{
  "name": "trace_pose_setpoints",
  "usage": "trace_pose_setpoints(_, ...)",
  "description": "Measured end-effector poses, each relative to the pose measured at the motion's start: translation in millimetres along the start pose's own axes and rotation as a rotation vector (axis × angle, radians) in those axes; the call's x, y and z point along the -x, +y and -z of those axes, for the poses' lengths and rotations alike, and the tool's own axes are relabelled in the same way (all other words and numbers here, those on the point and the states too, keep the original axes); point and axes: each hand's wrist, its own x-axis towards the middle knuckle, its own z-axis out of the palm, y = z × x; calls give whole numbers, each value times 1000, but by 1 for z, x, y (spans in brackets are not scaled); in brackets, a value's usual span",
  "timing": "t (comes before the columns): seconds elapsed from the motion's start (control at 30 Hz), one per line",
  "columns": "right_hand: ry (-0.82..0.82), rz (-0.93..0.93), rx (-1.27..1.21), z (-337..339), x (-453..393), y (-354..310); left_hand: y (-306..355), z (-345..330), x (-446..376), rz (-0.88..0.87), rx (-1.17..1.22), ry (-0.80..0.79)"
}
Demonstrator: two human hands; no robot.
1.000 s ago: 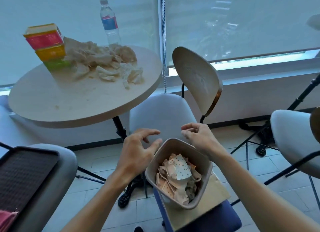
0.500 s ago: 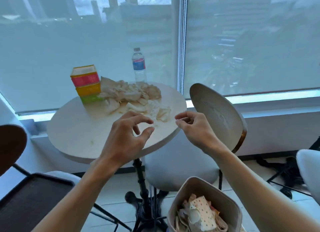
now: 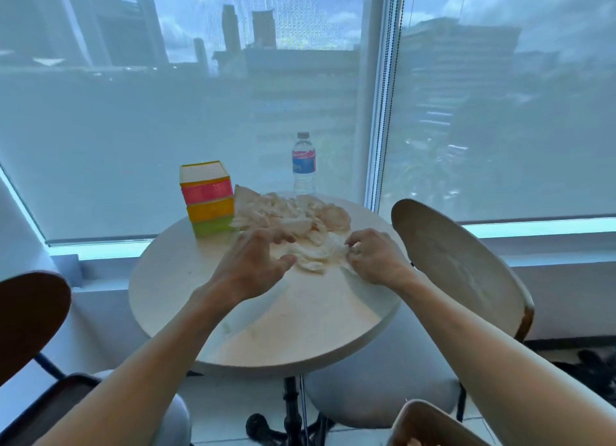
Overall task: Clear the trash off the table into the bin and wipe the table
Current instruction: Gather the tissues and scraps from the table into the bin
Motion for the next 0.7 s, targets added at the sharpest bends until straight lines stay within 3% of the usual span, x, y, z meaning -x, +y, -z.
trace_pose_setpoints(0.4,216,66,-442,22,12,-32,-13,-32,-45,-45,-168,-316)
trace_pose_setpoints(0.7,221,34,-597,37,30,-23,-12,-42,-52,-94,-48,-129)
